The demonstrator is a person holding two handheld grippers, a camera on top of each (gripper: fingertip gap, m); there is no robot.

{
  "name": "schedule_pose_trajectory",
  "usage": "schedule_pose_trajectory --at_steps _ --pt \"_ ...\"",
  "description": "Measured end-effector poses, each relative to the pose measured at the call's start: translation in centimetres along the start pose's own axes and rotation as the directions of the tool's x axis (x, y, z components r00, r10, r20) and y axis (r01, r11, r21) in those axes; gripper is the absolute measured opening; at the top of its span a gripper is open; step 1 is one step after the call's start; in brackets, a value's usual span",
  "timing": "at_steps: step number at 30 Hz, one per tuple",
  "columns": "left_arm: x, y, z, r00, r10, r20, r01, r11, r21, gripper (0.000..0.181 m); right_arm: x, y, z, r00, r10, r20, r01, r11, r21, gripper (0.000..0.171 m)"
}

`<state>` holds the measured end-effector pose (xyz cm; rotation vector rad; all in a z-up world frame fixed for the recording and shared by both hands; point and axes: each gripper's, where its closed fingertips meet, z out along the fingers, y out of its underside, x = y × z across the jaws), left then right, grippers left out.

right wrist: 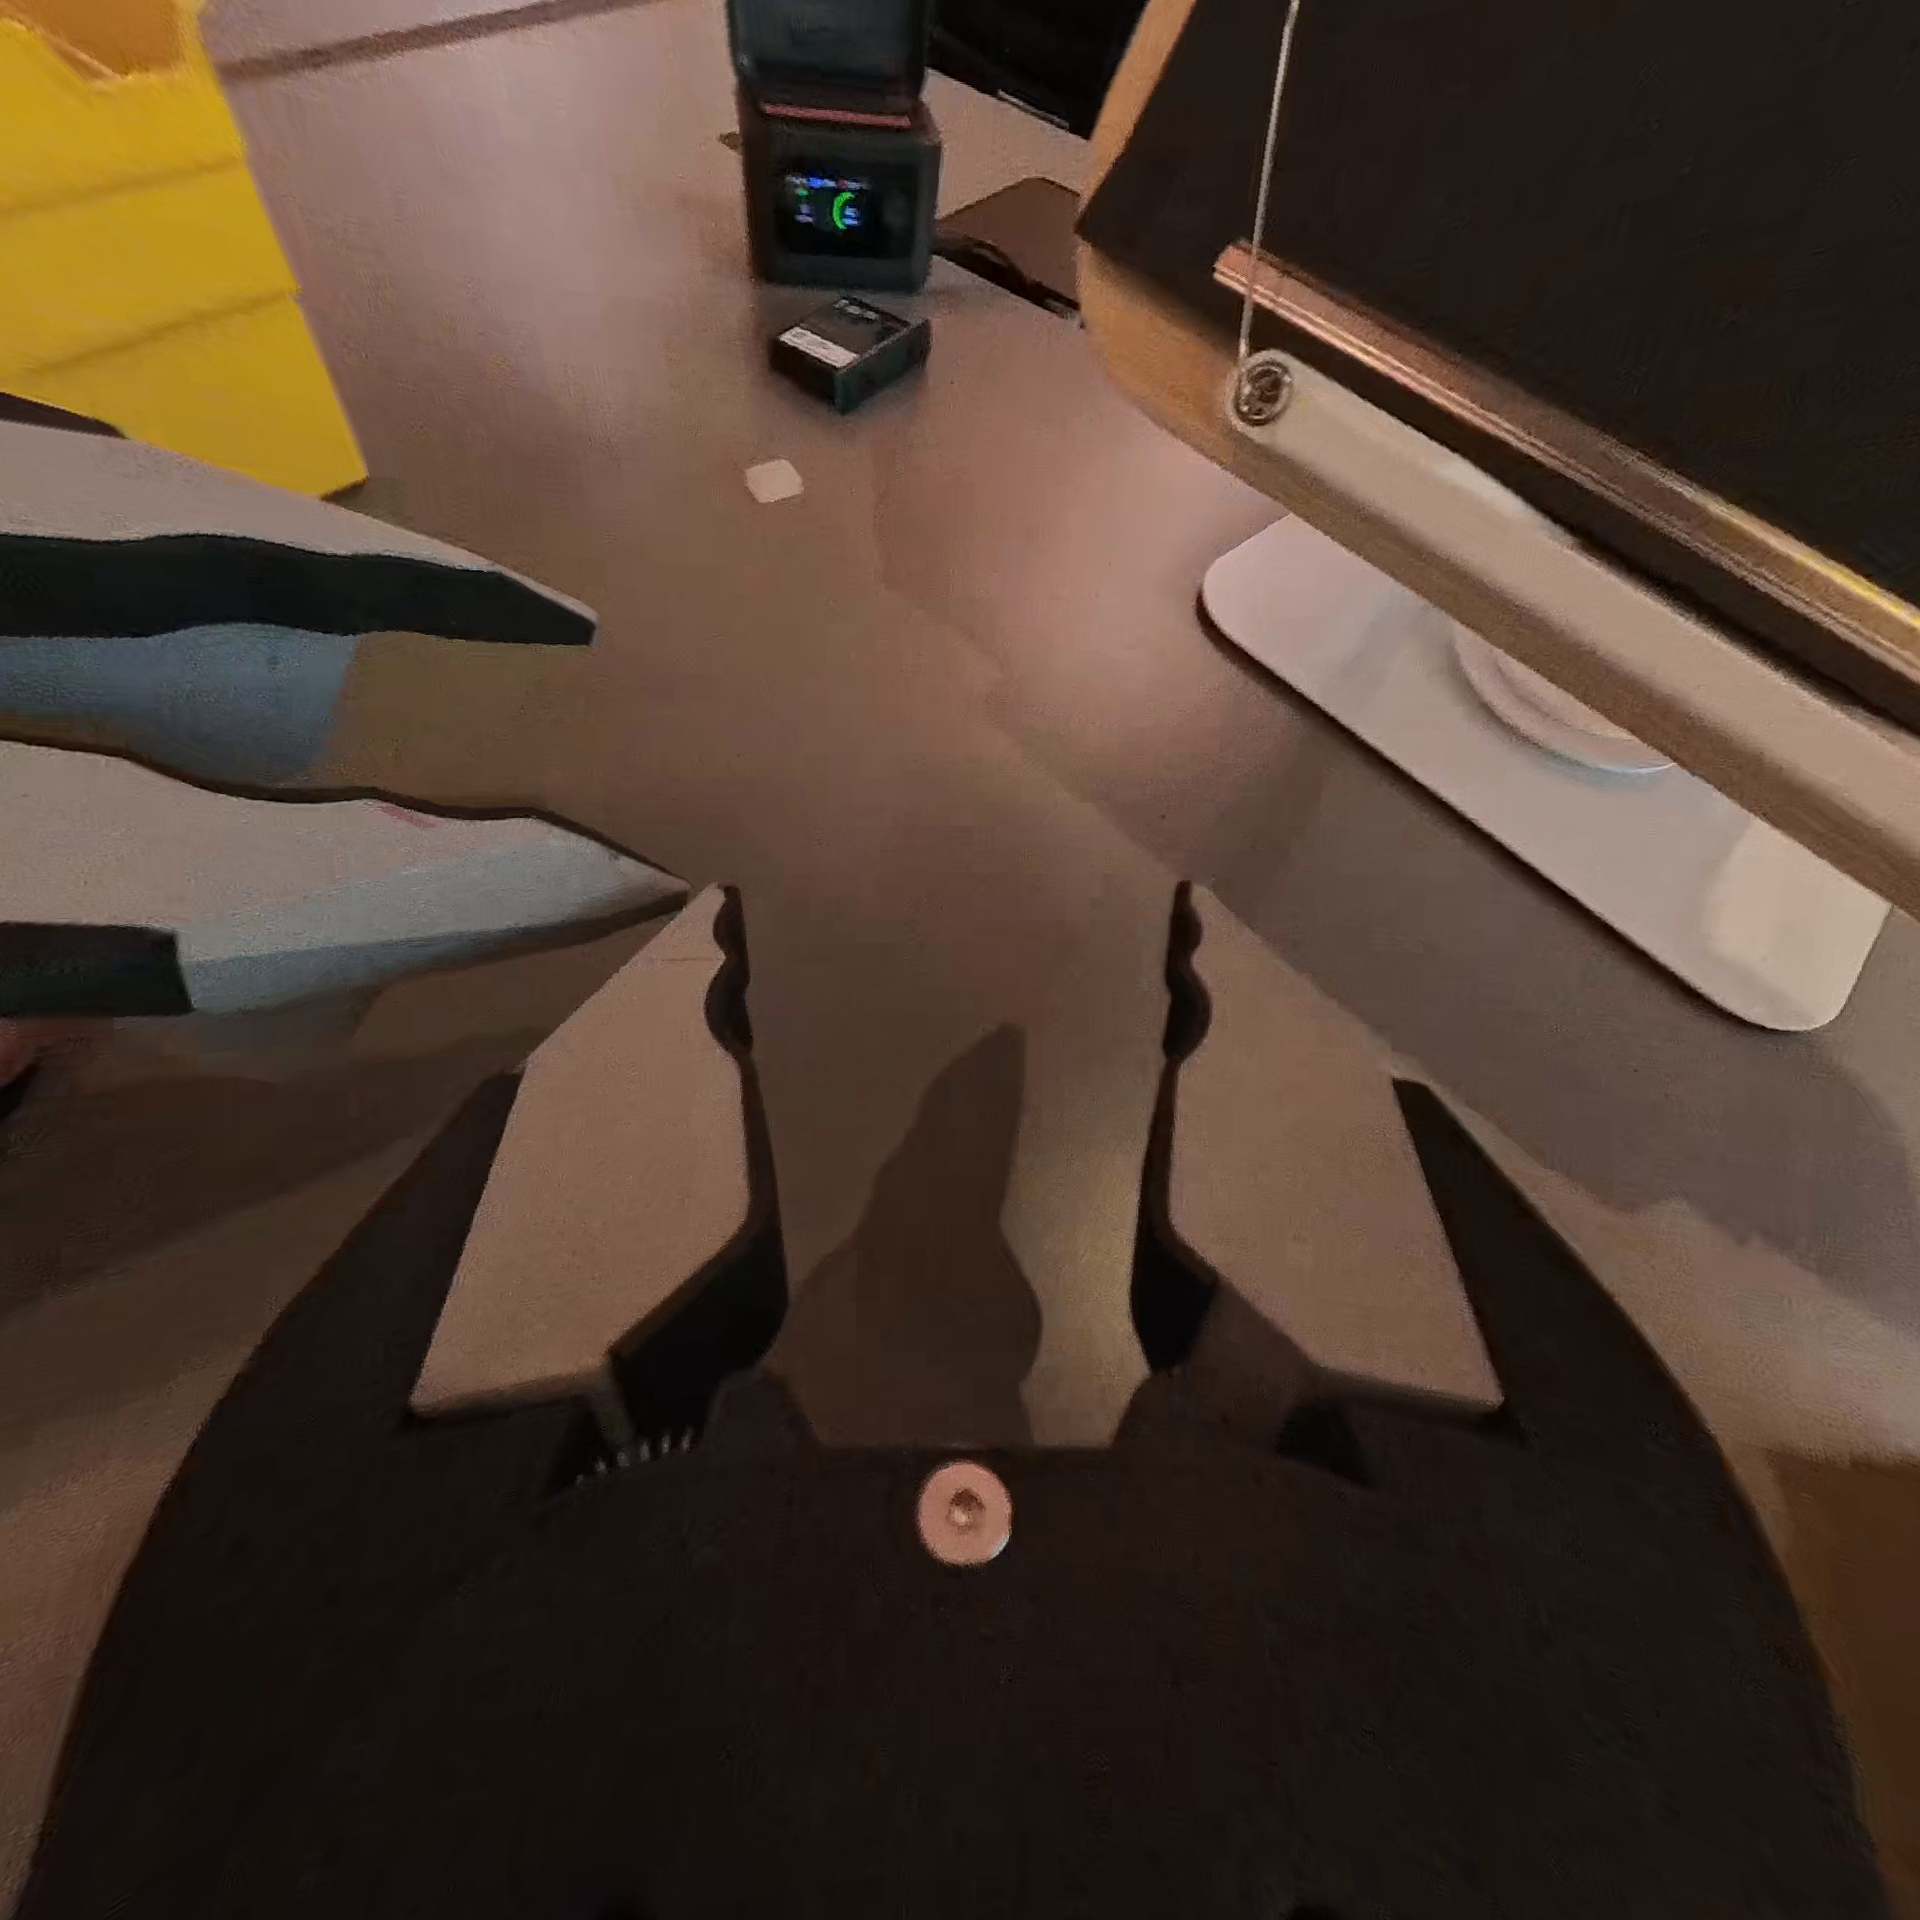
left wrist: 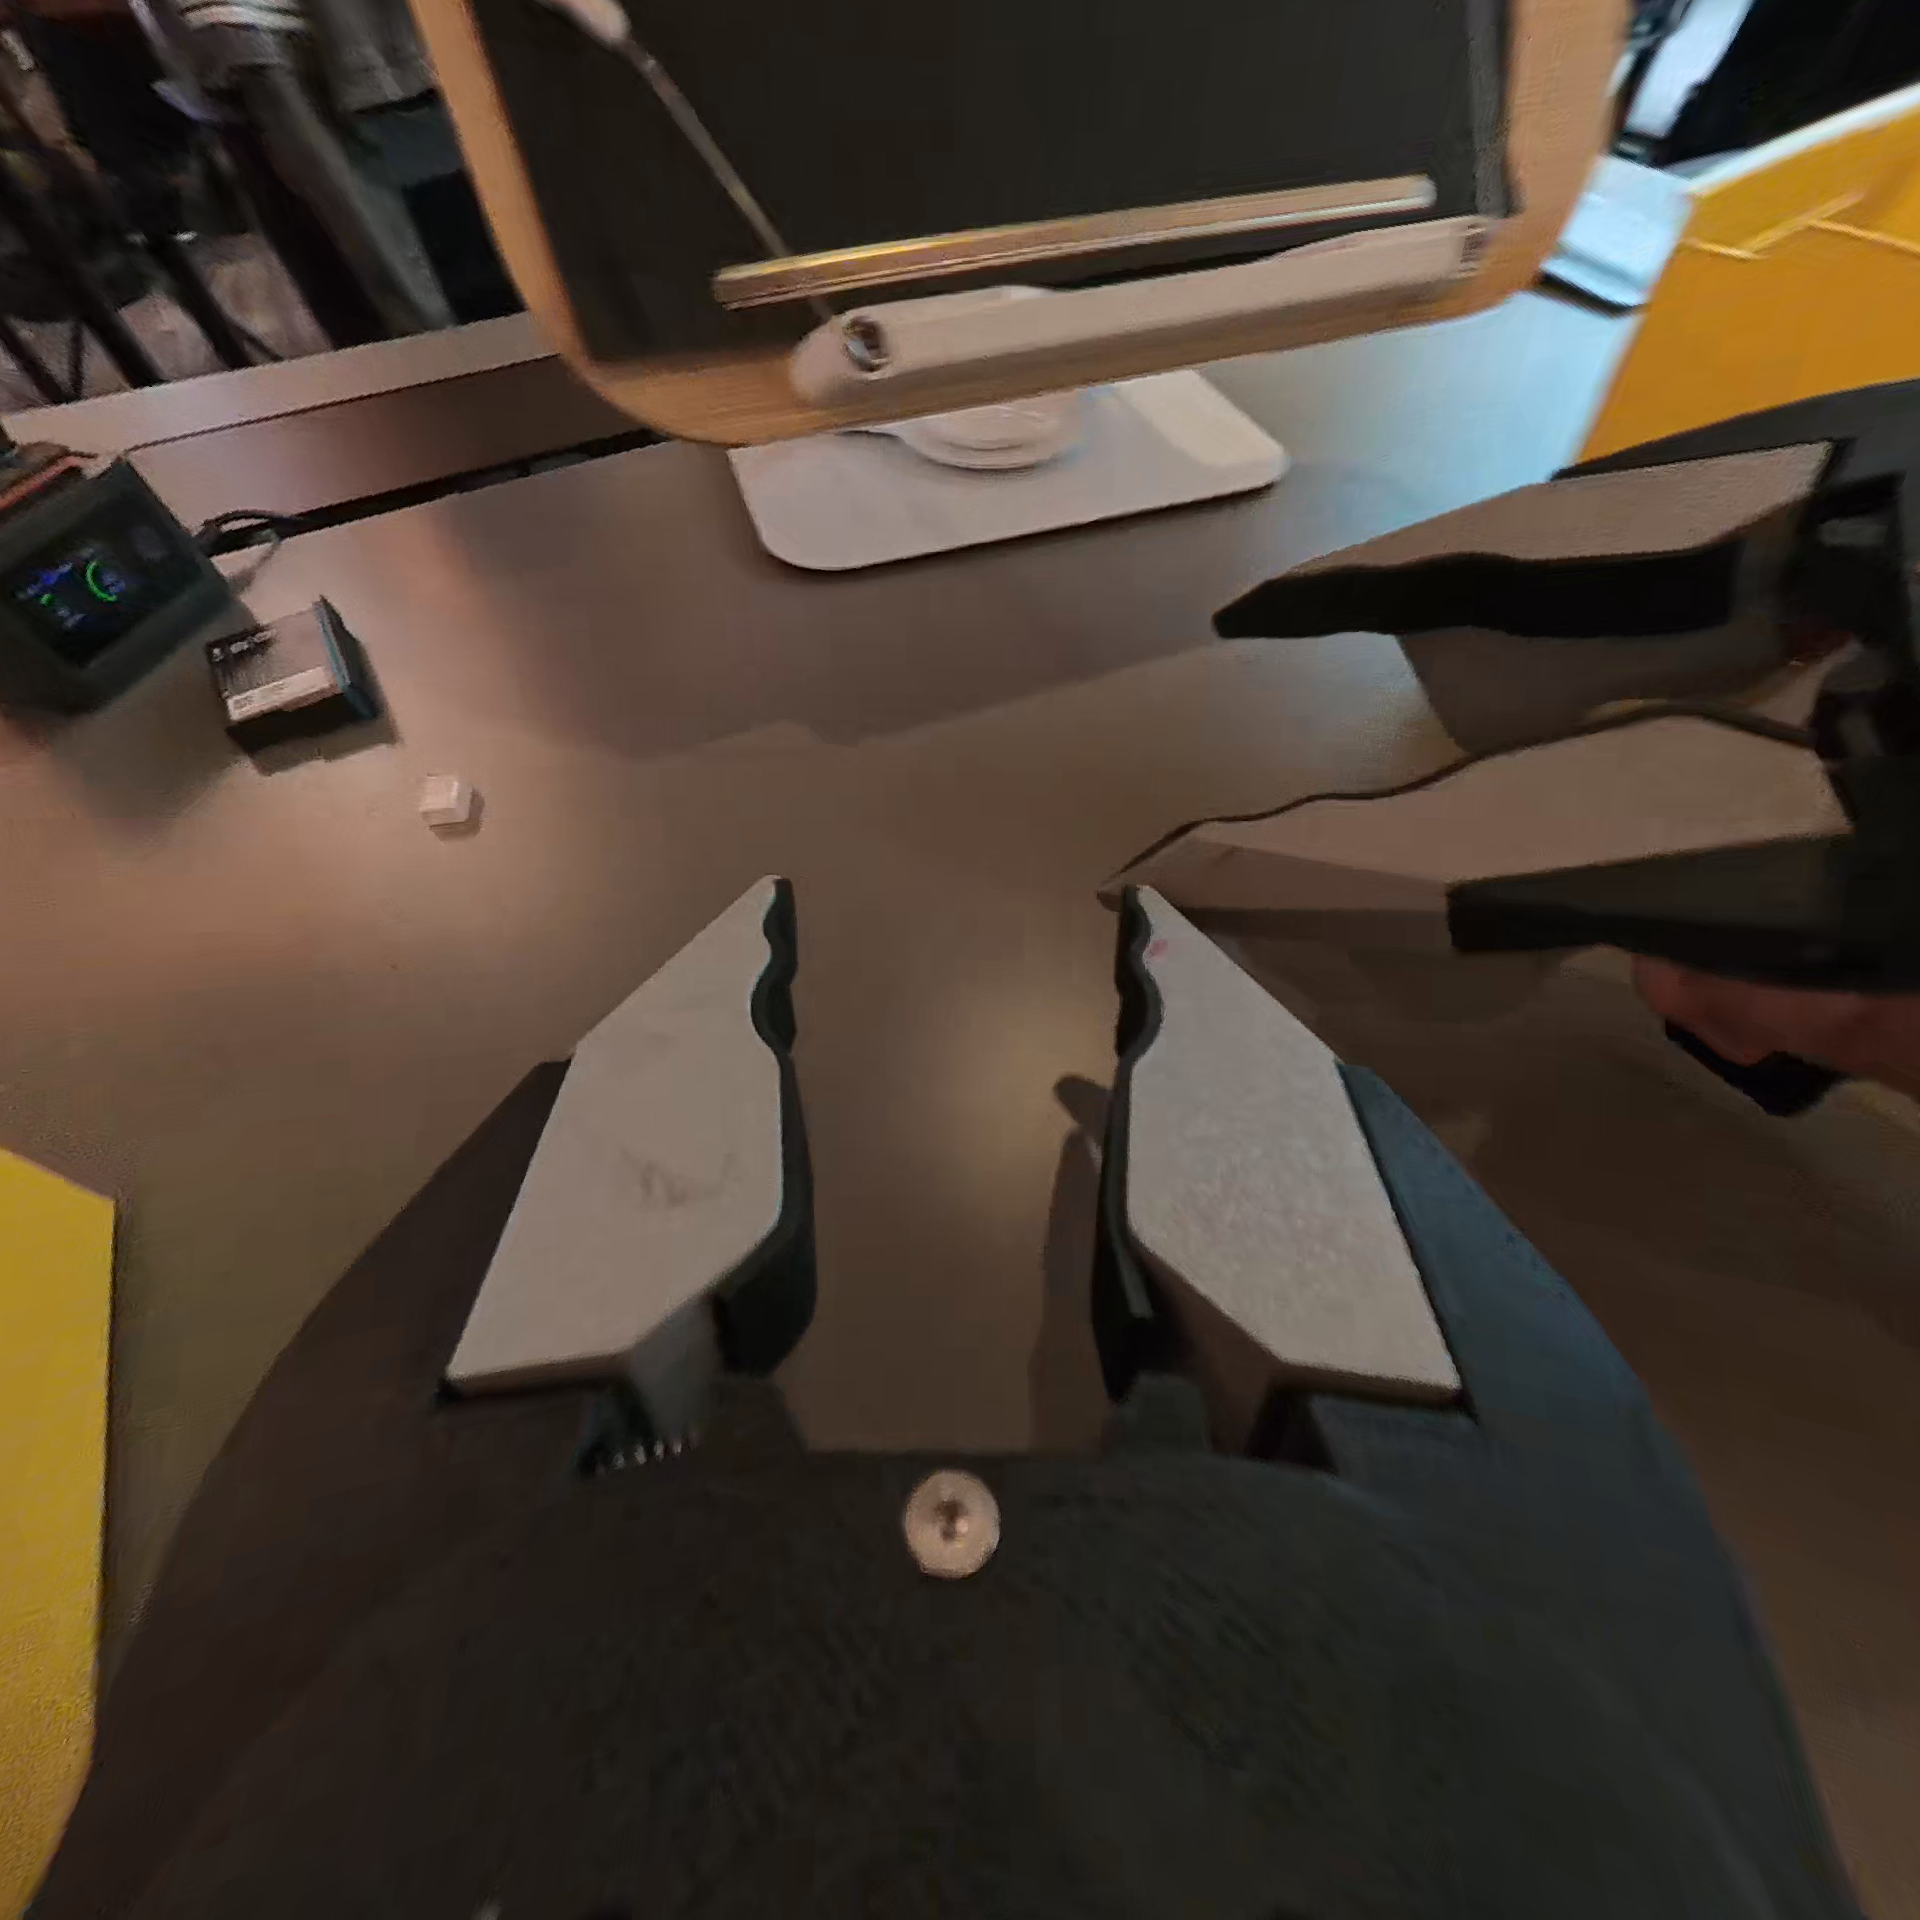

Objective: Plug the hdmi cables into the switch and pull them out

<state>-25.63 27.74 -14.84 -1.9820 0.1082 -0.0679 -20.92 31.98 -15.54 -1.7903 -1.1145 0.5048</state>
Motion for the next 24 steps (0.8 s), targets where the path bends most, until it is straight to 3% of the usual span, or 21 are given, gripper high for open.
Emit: schedule_pose_trajectory --at_steps 4,10,13,17,20,24 --pt "-1.1 -0.3 4.3 0.993 -0.096 -0.072 0.091 0.993 -0.072 0.059 2.7 0.5 3.4 0.999 0.012 -0.045 -0.014 0.998 -0.061 0.073" --pt "-1.7 -1.2 8.3 0.987 -0.093 -0.131 0.077 0.989 -0.127 0.055 5.9 -0.1 5.7 0.995 0.088 -0.042 -0.091 0.994 -0.054 0.065" --pt "-0.8 -0.2 8.4 0.985 -0.064 -0.160 0.033 0.981 -0.190 0.061 5.7 -0.2 6.2 0.990 0.135 0.025 -0.133 0.989 -0.065 0.070" --pt "0.2 -0.7 7.7 0.990 0.072 -0.124 -0.088 0.987 -0.132 0.060 5.3 -0.6 4.9 0.973 0.206 0.105 -0.206 0.979 -0.013 0.062" --pt "1.9 -0.3 7.2 0.978 0.136 -0.160 -0.159 0.977 -0.142 0.059 5.1 -1.1 4.4 0.958 0.238 0.157 -0.246 0.969 0.030 0.044" --pt "2.5 0.0 7.2 0.956 0.258 -0.144 -0.277 0.951 -0.139 0.050 3.8 -1.6 4.4 0.956 0.202 0.213 -0.214 0.976 0.037 0.041"
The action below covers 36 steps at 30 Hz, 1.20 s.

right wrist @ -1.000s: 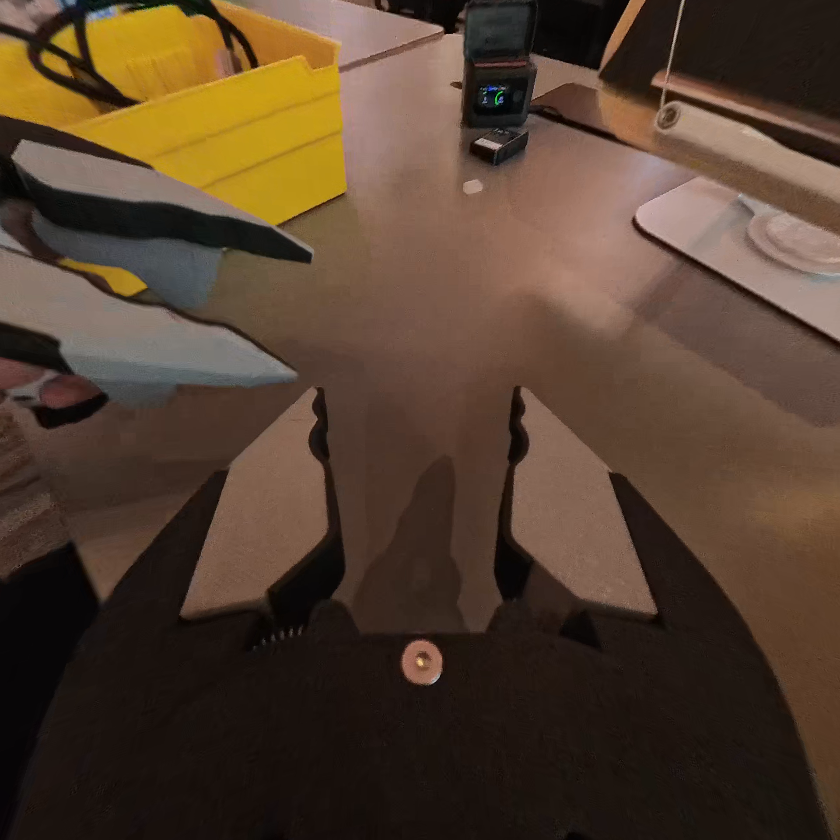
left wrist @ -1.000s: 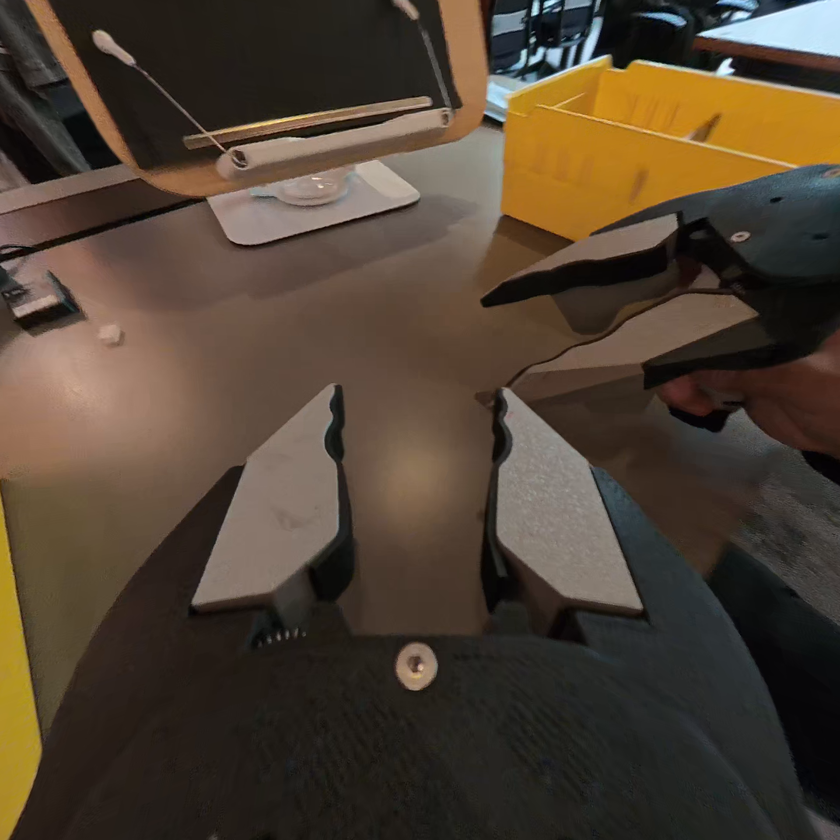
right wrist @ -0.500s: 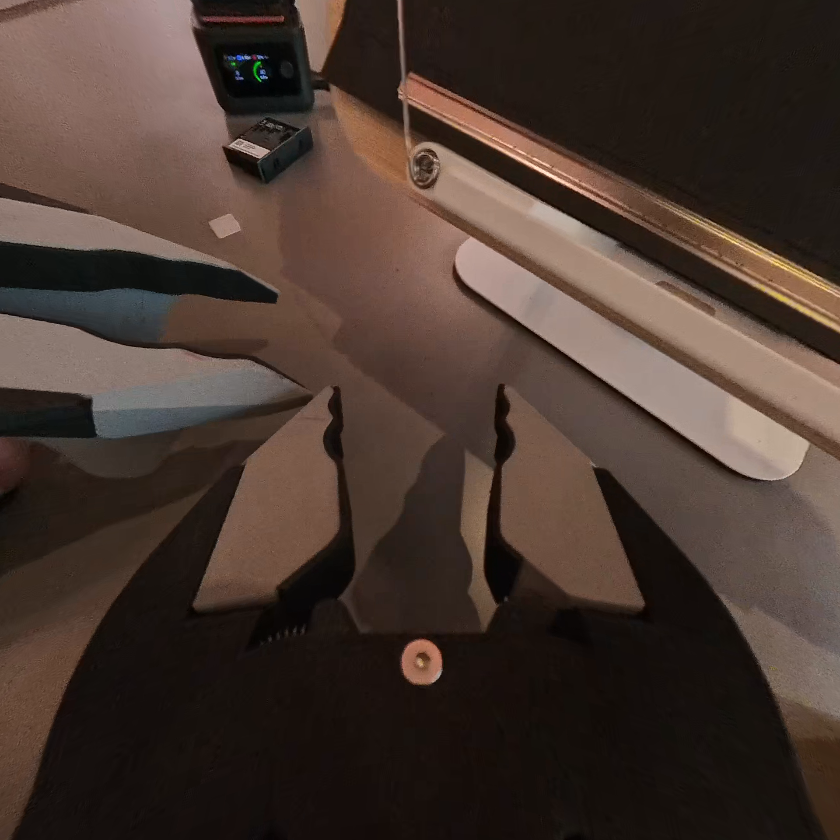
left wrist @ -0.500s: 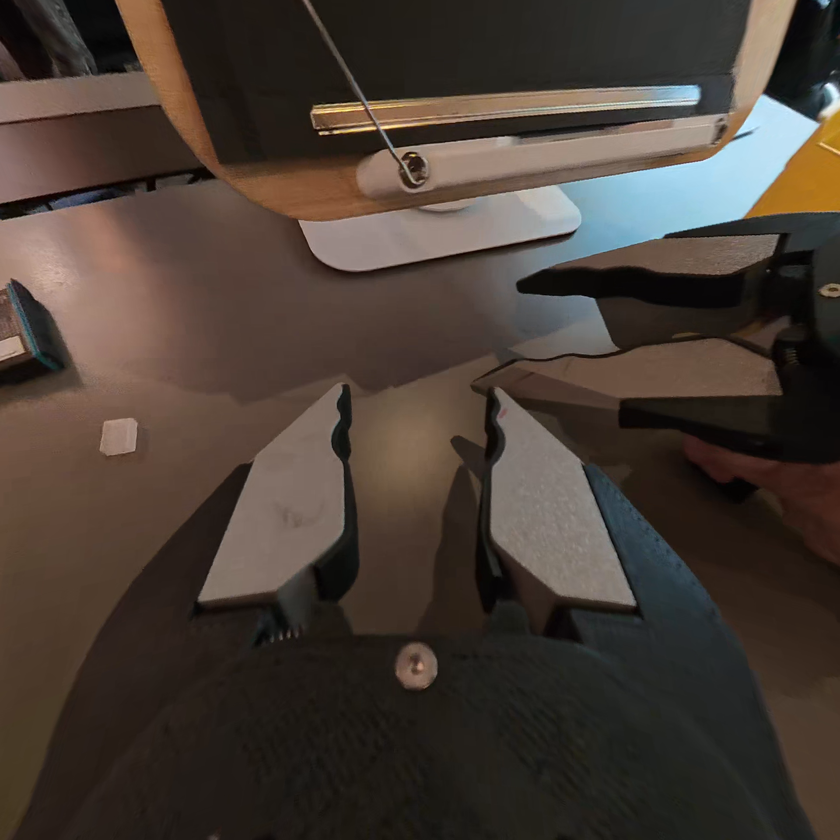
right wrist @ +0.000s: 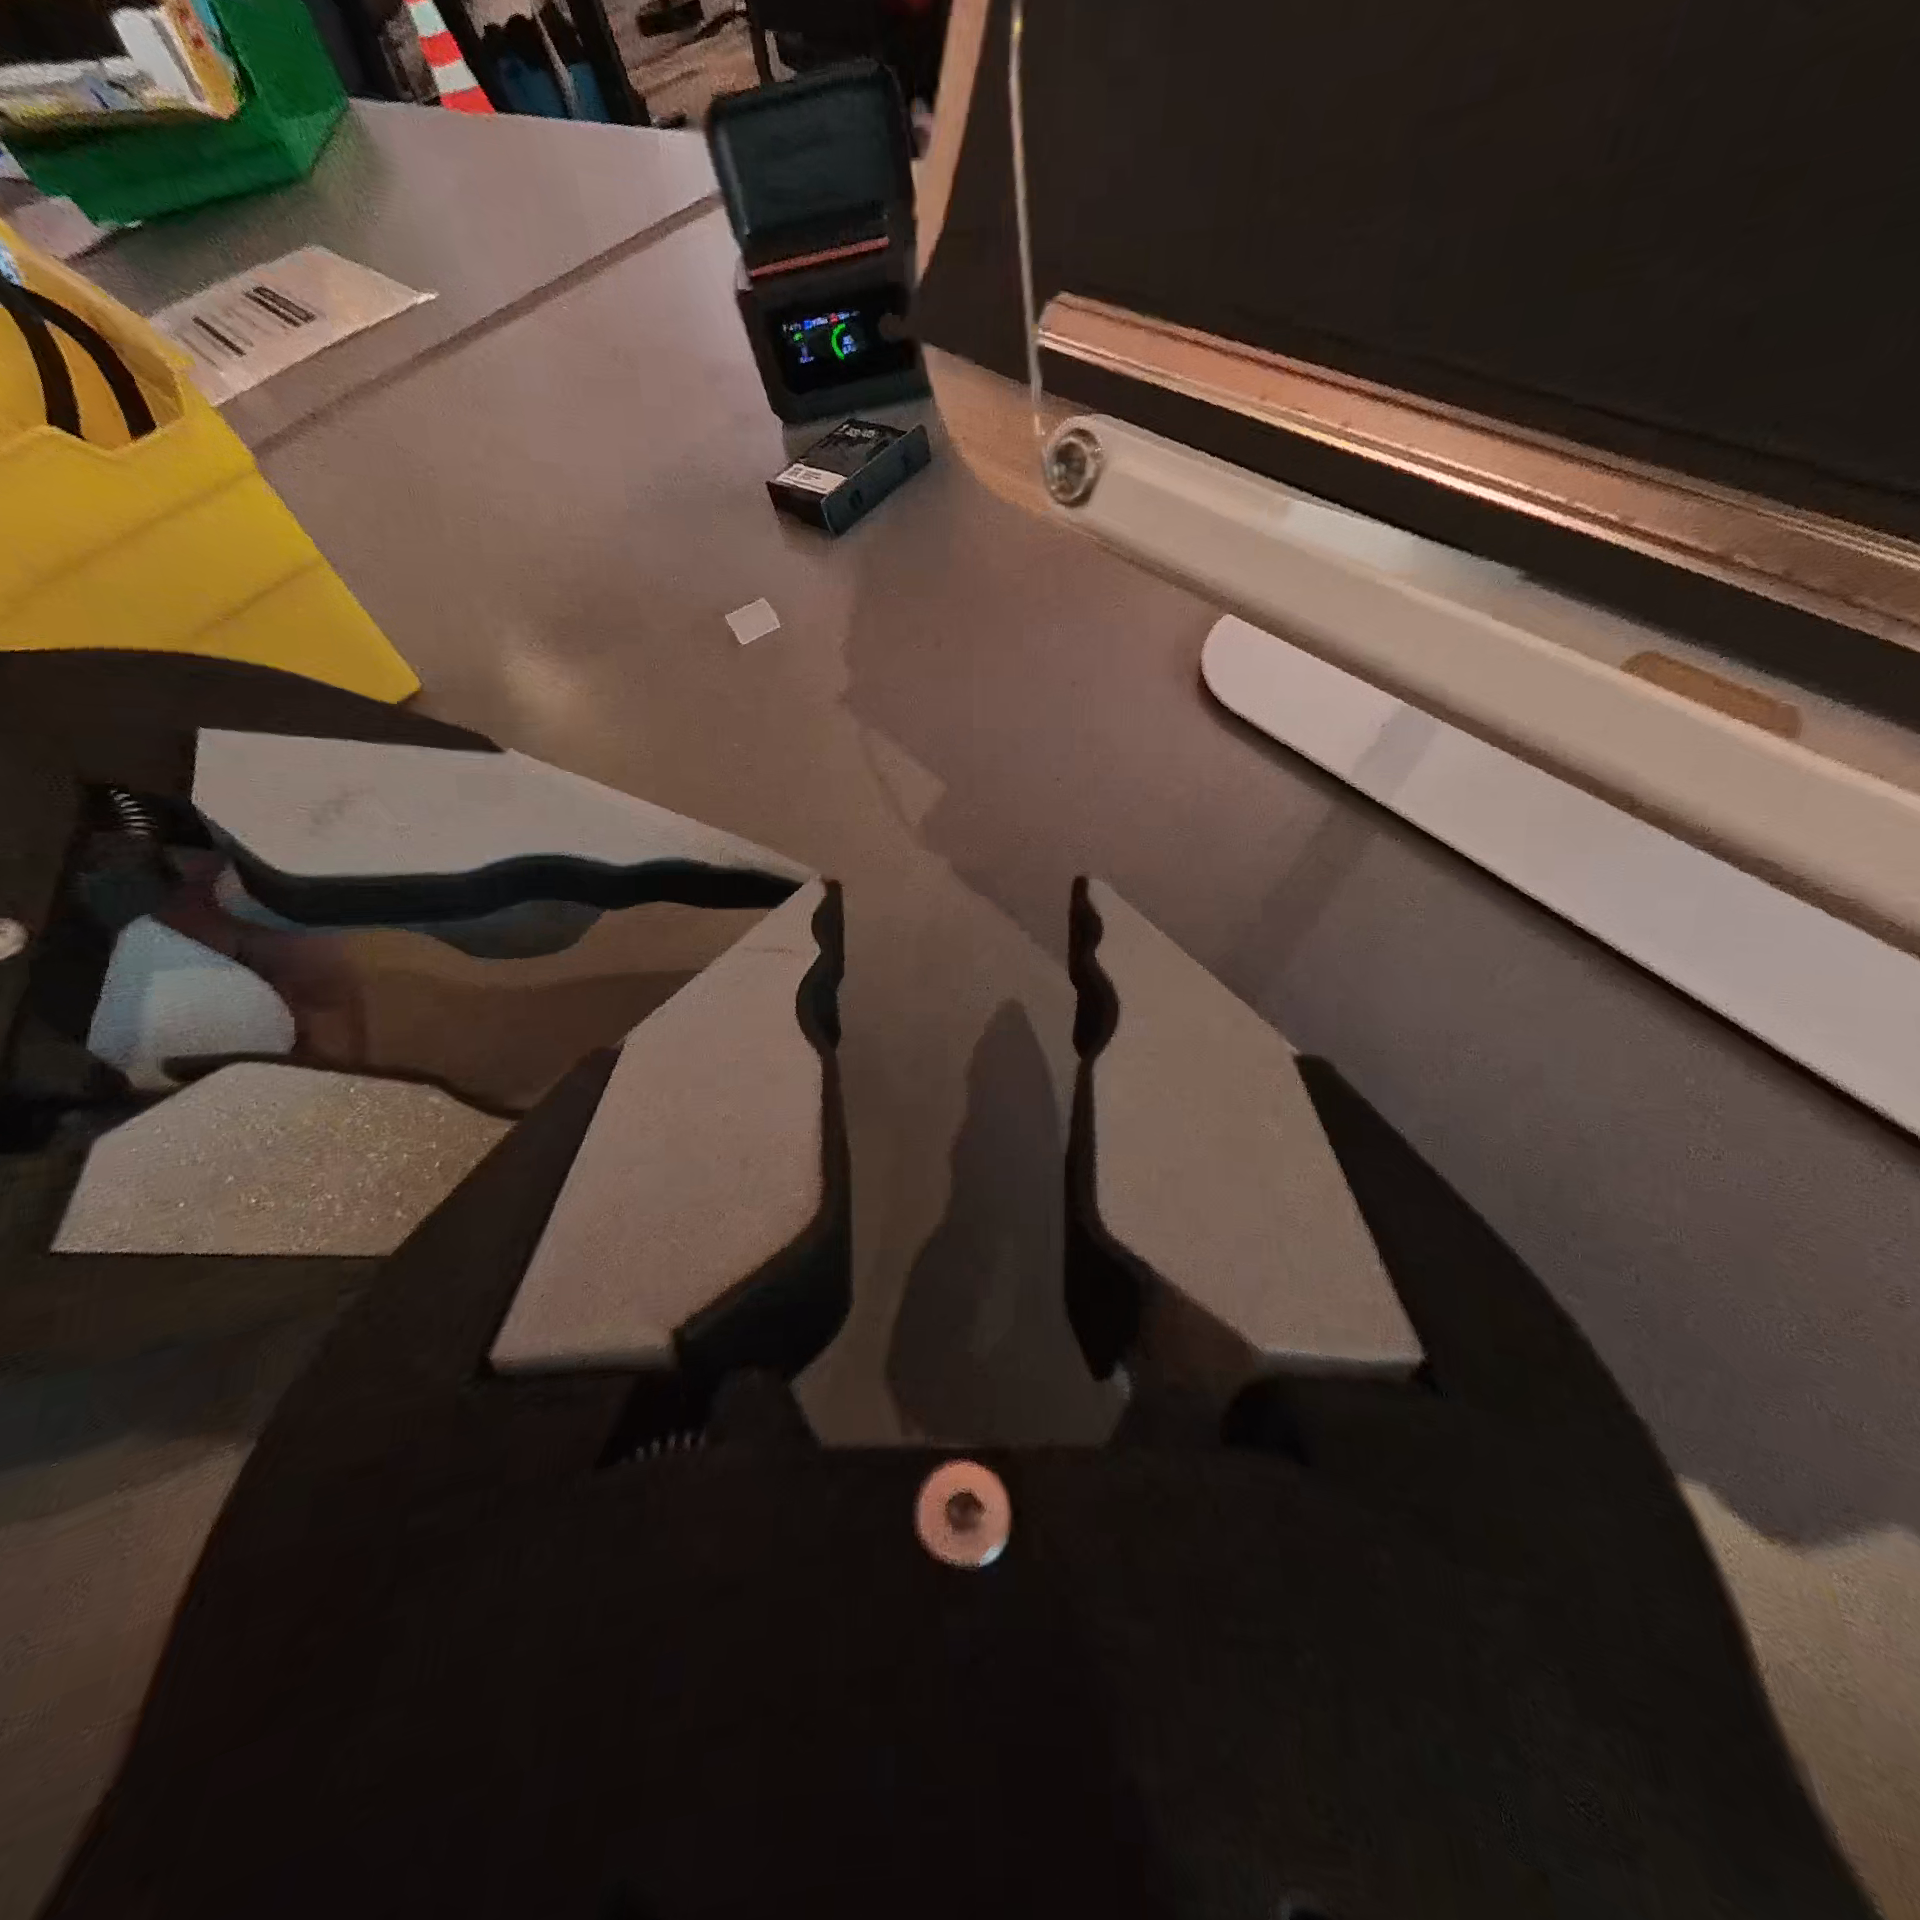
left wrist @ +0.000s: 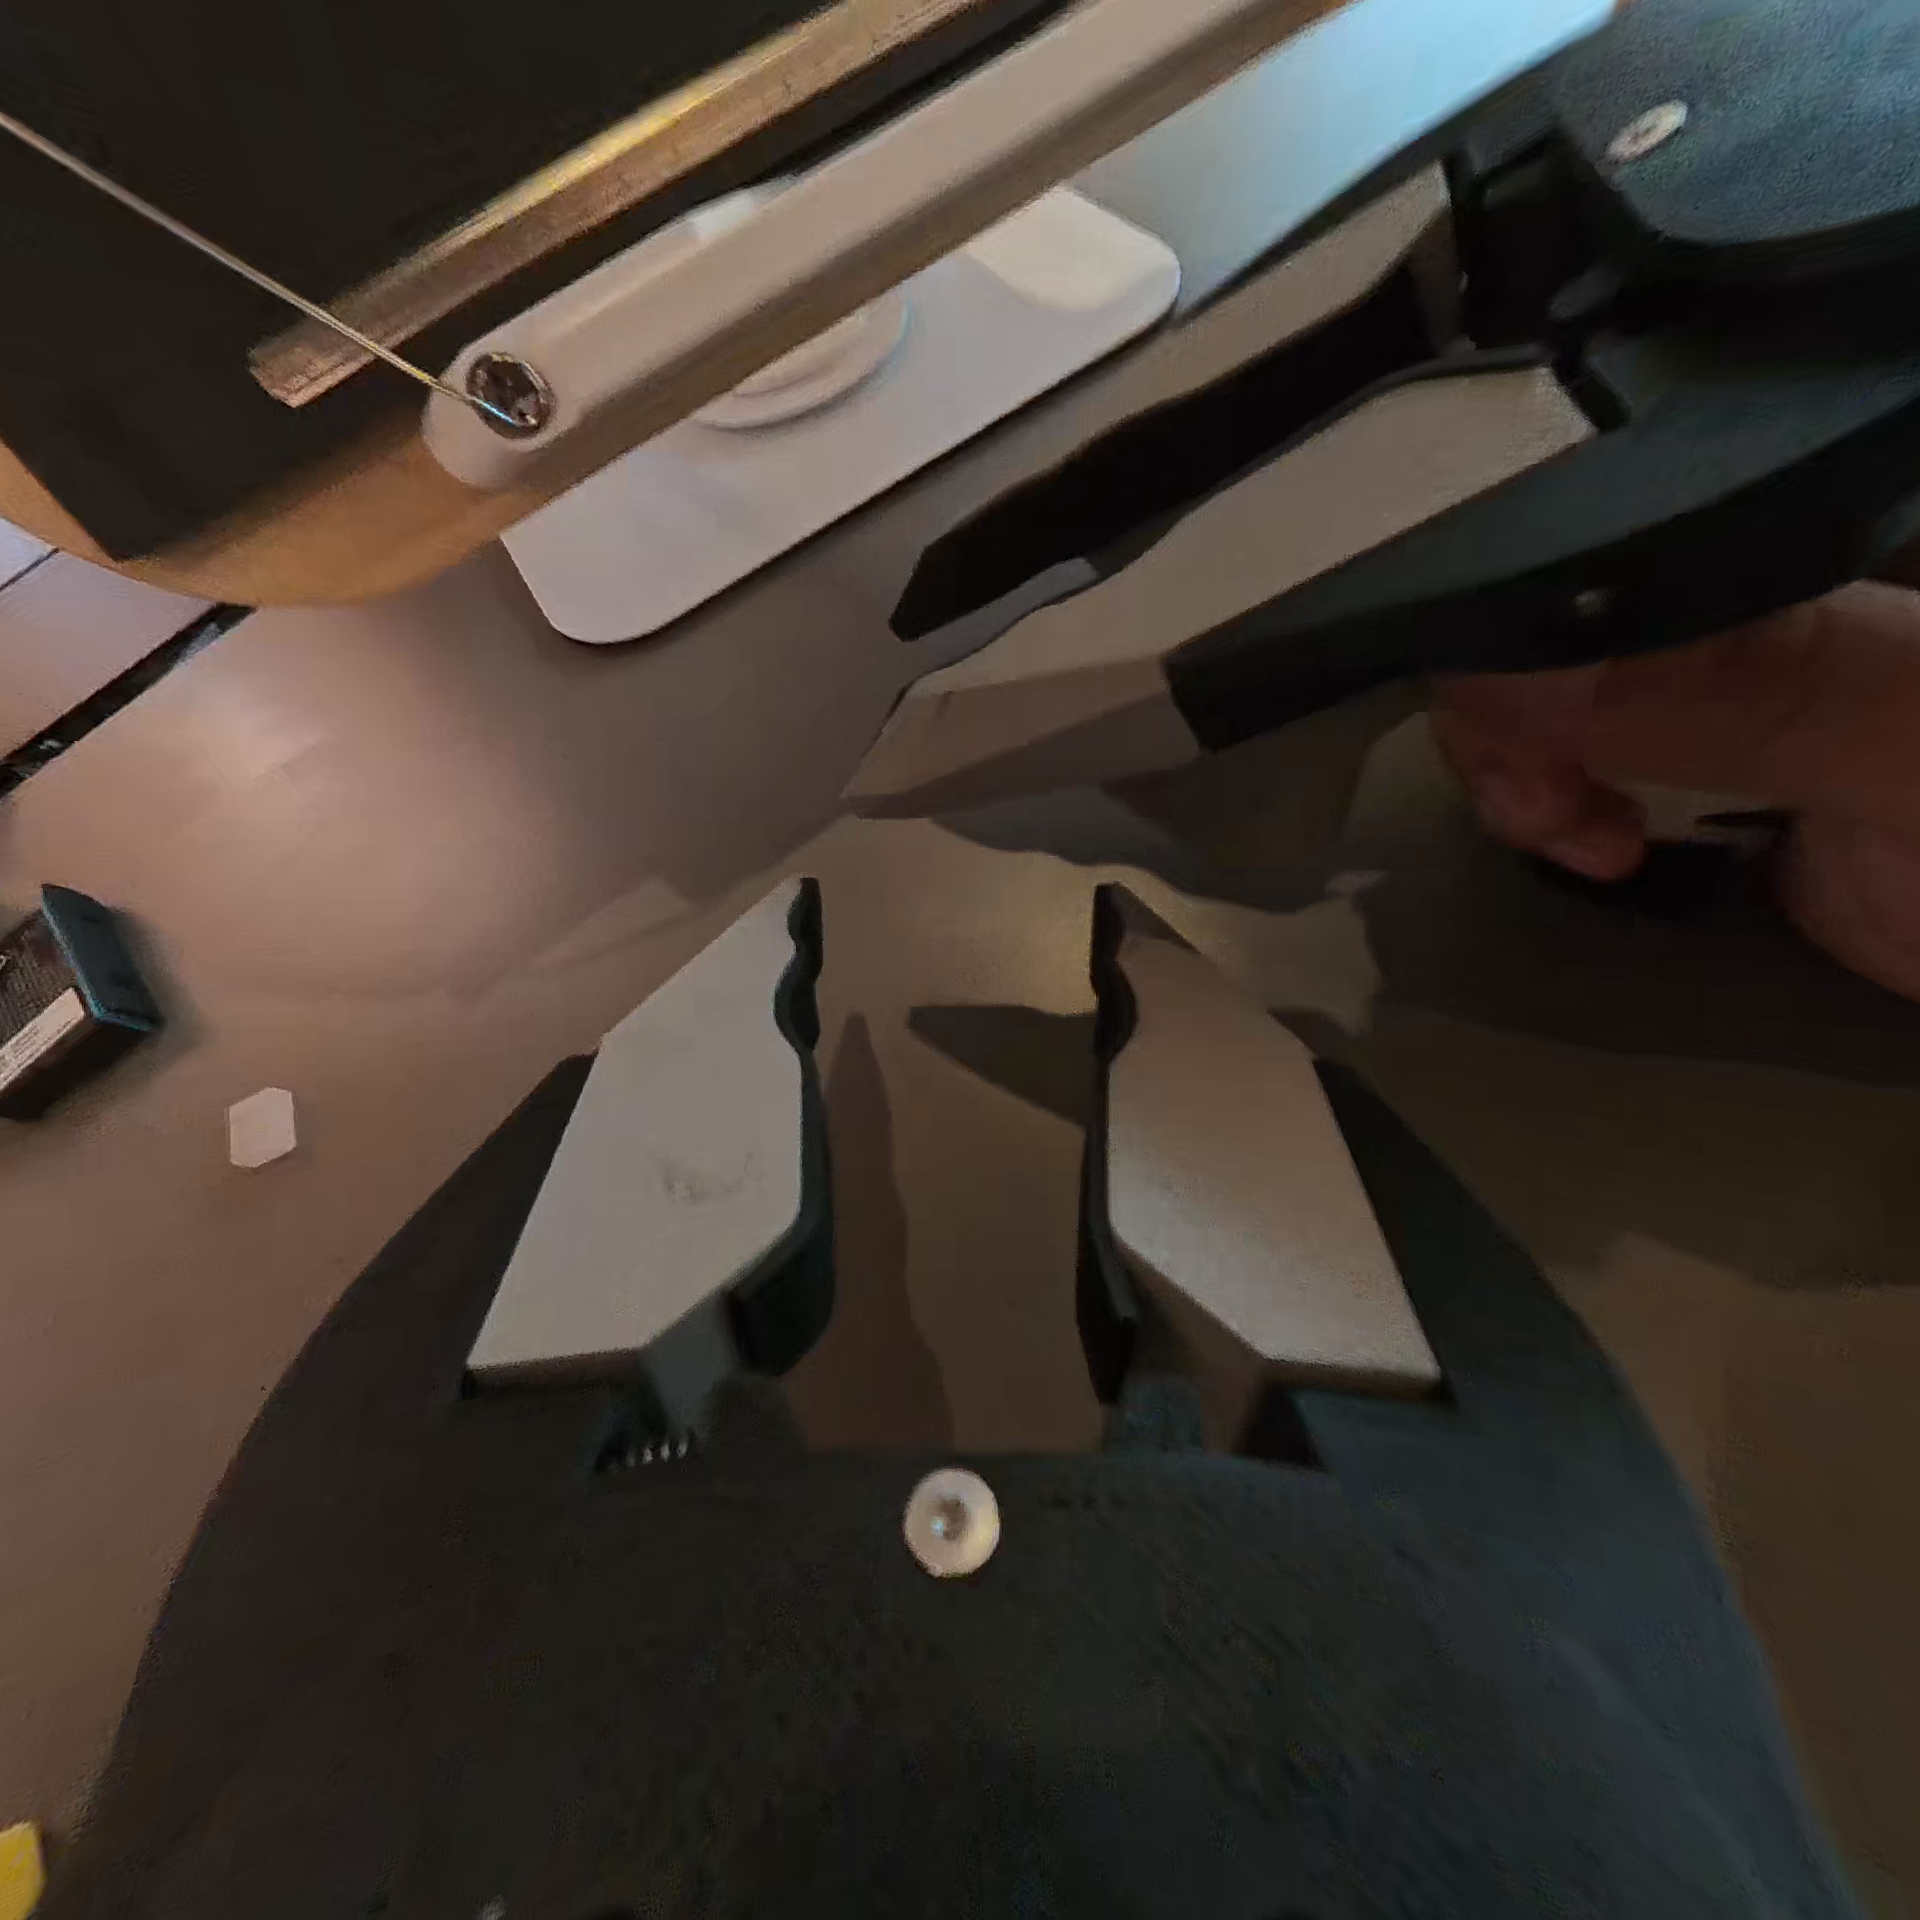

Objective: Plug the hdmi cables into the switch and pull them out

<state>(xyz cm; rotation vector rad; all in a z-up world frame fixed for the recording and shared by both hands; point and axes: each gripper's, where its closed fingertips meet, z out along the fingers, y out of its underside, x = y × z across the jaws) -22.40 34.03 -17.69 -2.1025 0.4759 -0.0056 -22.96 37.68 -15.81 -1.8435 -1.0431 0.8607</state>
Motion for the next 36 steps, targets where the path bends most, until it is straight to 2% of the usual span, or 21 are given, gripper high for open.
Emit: schedule_pose_trajectory --at_steps 4,12,16,21,24,29,33,36 --pt "0.5 0.8 0.4 0.999 -0.027 -0.038 0.025 0.999 -0.046 0.053 -0.9 0.3 0.3 0.997 -0.079 -0.013 0.079 0.997 -0.022 0.037" --pt "-0.6 0.8 0.0 0.999 -0.042 -0.009 0.042 0.999 -0.027 0.052 -1.4 0.2 0.0 0.997 -0.078 0.006 0.078 0.997 -0.006 0.038" --pt "-1.3 1.6 -0.3 0.995 -0.096 -0.011 0.095 0.994 -0.049 0.063 -1.8 0.3 0.1 0.995 -0.105 0.003 0.105 0.995 -0.003 0.037" --pt "-1.4 2.8 -2.1 0.992 -0.097 0.077 0.102 0.993 -0.065 0.067 -2.3 0.3 -0.5 0.991 -0.136 -0.004 0.136 0.991 0.007 0.037" --pt "0.7 2.9 -4.9 0.989 -0.137 0.051 0.141 0.988 -0.065 0.067 -2.1 0.4 -1.1 0.993 -0.114 0.003 0.114 0.993 0.017 0.037" --pt "2.0 2.2 -13.3 0.986 -0.165 -0.002 0.165 0.984 -0.073 0.071 -2.2 0.5 -1.0 0.997 -0.066 0.039 0.066 0.998 0.007 0.037" --pt "-3.7 1.2 -20.6 0.985 -0.134 0.109 0.143 0.987 -0.080 0.073 -2.6 0.5 -1.0 0.997 -0.043 0.067 0.043 0.999 0.009 0.037" --pt "-11.0 2.2 -23.9 0.950 -0.148 0.275 0.186 0.975 -0.118 0.075 -2.7 0.6 -0.8 0.996 -0.040 0.076 0.040 0.999 -0.001 0.037"
